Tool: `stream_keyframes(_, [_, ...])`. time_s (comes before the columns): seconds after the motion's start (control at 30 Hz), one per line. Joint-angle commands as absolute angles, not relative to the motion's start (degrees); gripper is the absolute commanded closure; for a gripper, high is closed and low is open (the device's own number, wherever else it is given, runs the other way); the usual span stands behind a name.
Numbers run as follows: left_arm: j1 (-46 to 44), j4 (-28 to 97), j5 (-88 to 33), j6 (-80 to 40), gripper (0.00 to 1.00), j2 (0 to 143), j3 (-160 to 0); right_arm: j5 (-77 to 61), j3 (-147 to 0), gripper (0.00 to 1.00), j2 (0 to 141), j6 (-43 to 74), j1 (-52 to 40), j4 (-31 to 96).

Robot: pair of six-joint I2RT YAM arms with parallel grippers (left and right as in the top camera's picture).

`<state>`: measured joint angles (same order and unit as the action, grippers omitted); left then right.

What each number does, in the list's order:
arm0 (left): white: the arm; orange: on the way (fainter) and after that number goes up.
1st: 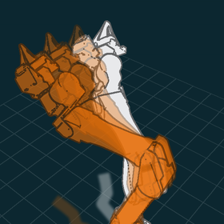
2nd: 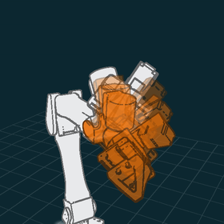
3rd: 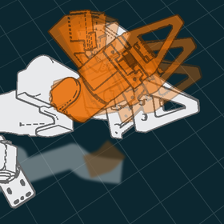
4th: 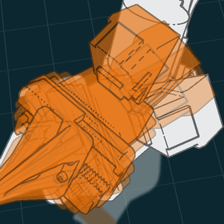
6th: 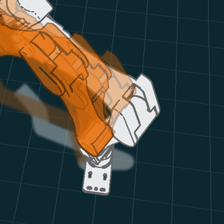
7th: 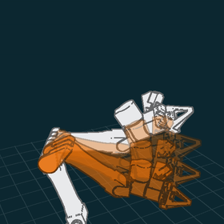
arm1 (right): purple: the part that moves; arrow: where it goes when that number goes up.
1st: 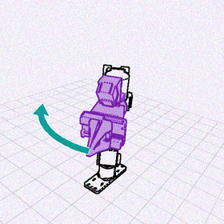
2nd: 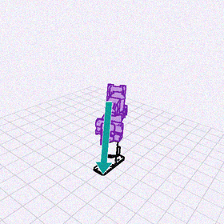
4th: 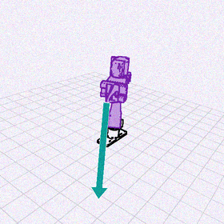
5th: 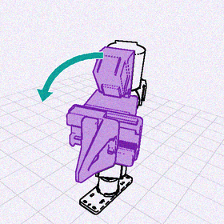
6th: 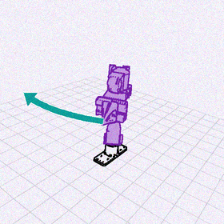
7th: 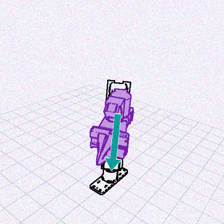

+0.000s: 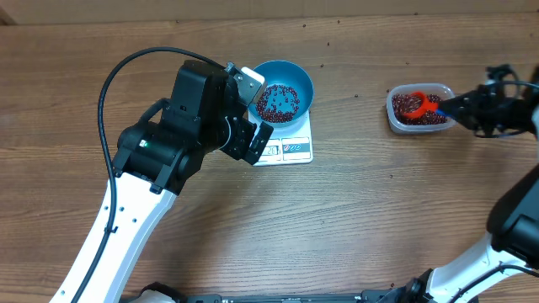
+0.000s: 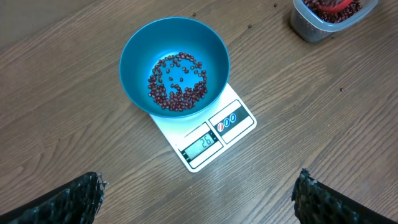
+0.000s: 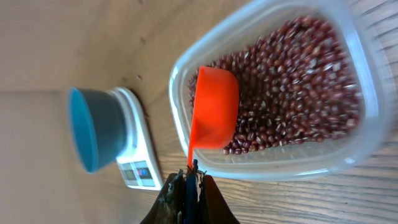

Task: Scoop item into bowl and weigh 150g on scale
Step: 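Dip the red scoop into the beans with the right gripper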

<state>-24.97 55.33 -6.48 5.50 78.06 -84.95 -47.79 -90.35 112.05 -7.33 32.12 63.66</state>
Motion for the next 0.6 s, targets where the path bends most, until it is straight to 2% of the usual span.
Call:
stream_keyframes(0.0, [-24.7,55.3,-6.9,4.9,0.01,78.5,-85.3,-55.4,-90.0,0.96,112.1,-8.0,35.0,63.7])
stream_keyframes(0.27, [-24.7,55.3,-6.9,4.9,0.01,78.5,-85.3,-56.4,-90.0,0.96,112.1,-11.0,37.5,66.3])
stream_keyframes(0.57, [-24.7,55.3,-6.9,4.9,0.0,78.5,-85.3,-67.0,-90.0,0.96,112.0,-15.6,36.2,68.2])
